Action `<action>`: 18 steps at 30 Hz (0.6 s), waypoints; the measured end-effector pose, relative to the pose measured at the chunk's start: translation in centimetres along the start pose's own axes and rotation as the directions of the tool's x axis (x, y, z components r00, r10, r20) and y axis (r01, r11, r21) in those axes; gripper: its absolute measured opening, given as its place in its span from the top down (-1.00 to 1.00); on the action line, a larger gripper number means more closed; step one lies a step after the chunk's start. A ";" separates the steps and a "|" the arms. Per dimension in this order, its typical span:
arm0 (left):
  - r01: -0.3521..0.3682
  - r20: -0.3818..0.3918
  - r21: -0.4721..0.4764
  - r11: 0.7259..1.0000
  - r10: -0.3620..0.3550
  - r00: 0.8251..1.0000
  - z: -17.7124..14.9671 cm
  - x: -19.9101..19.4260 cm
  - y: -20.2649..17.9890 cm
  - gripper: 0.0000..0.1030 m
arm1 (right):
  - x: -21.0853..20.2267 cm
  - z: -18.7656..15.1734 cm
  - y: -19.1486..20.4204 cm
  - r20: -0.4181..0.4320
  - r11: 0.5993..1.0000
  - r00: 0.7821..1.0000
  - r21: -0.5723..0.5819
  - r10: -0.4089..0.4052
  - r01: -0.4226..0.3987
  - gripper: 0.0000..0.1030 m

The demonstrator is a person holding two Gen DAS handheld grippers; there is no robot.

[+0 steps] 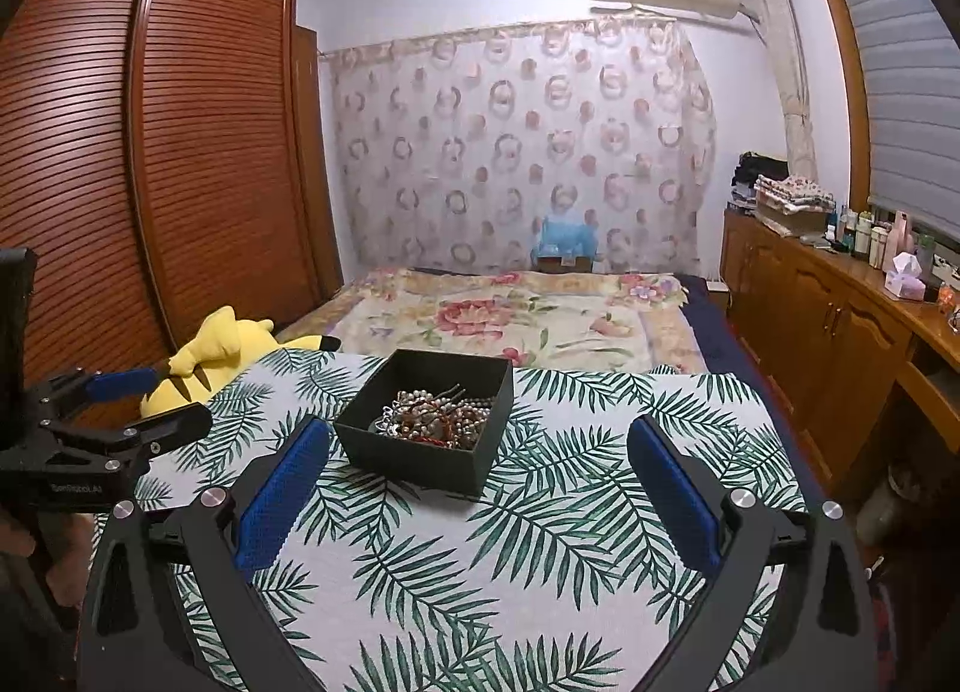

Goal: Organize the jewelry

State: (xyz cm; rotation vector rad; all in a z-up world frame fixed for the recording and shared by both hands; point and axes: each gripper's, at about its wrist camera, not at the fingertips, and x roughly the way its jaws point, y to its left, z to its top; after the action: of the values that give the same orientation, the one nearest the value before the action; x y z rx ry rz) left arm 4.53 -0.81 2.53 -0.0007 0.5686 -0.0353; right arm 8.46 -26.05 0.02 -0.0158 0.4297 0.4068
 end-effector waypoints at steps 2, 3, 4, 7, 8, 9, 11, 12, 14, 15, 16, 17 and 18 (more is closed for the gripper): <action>-0.002 0.005 -0.001 1.000 0.002 1.000 0.0 -0.2 0.0 -0.85 | -0.1 0.0 0.1 0.000 1.000 1.000 0.001 0.000 0.000 -0.95; -0.002 0.005 -0.001 1.000 0.002 1.000 0.1 -0.3 0.0 -0.85 | -0.1 -0.1 0.2 -0.001 1.000 1.000 0.002 0.001 -0.001 -0.95; -0.003 0.006 -0.003 1.000 0.003 1.000 0.0 -0.3 0.0 -0.85 | -0.1 -0.1 0.2 -0.002 1.000 1.000 0.002 0.000 0.000 -0.95; -0.006 0.008 -0.008 1.000 0.006 1.000 0.0 -0.3 0.2 -0.85 | -0.2 -0.2 0.2 -0.005 1.000 1.000 0.005 0.000 0.000 -0.95; -0.007 0.008 -0.009 1.000 0.007 1.000 0.0 -0.4 0.2 -0.85 | -0.2 -0.2 0.2 -0.006 1.000 1.000 0.005 -0.001 0.001 -0.95; -0.007 0.009 -0.011 1.000 0.007 1.000 0.0 -0.4 0.2 -0.85 | -0.3 -0.2 0.2 -0.006 1.000 1.000 0.005 -0.001 0.001 -0.95; -0.008 0.011 -0.011 1.000 0.008 1.000 0.0 -0.4 0.1 -0.85 | -0.3 -0.2 0.3 -0.008 1.000 1.000 0.005 0.000 0.000 -0.95; -0.009 0.011 -0.010 1.000 0.009 1.000 0.0 -0.4 0.2 -0.85 | -0.2 -0.2 0.3 -0.008 1.000 1.000 0.004 -0.002 0.002 -0.95; -0.008 0.011 -0.012 1.000 0.008 1.000 0.0 -0.5 0.3 -0.85 | -0.1 -0.1 0.3 -0.008 1.000 1.000 0.005 0.000 0.000 -0.95; -0.008 0.010 -0.012 1.000 0.008 1.000 0.0 -0.5 0.2 -0.85 | -0.1 -0.2 0.3 -0.009 1.000 1.000 0.005 -0.001 0.001 -0.95; -0.009 0.011 -0.012 1.000 0.009 1.000 0.0 -0.5 0.2 -0.85 | -0.1 -0.2 0.3 -0.008 1.000 1.000 0.005 0.000 0.000 -0.95; -0.009 0.011 -0.012 1.000 0.009 1.000 0.0 -0.5 0.3 -0.85 | -0.2 -0.2 0.3 -0.009 1.000 1.000 0.005 0.000 0.000 -0.95; -0.009 0.011 -0.011 1.000 0.009 1.000 0.0 -0.5 0.2 -0.85 | -0.1 -0.2 0.3 -0.008 1.000 1.000 0.006 0.000 0.000 -0.95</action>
State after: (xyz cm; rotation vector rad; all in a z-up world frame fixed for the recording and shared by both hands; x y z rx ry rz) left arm 4.15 -0.55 2.76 -0.0088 0.5581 -0.0235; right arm 8.15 -25.84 -0.05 -0.0115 0.4385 0.4053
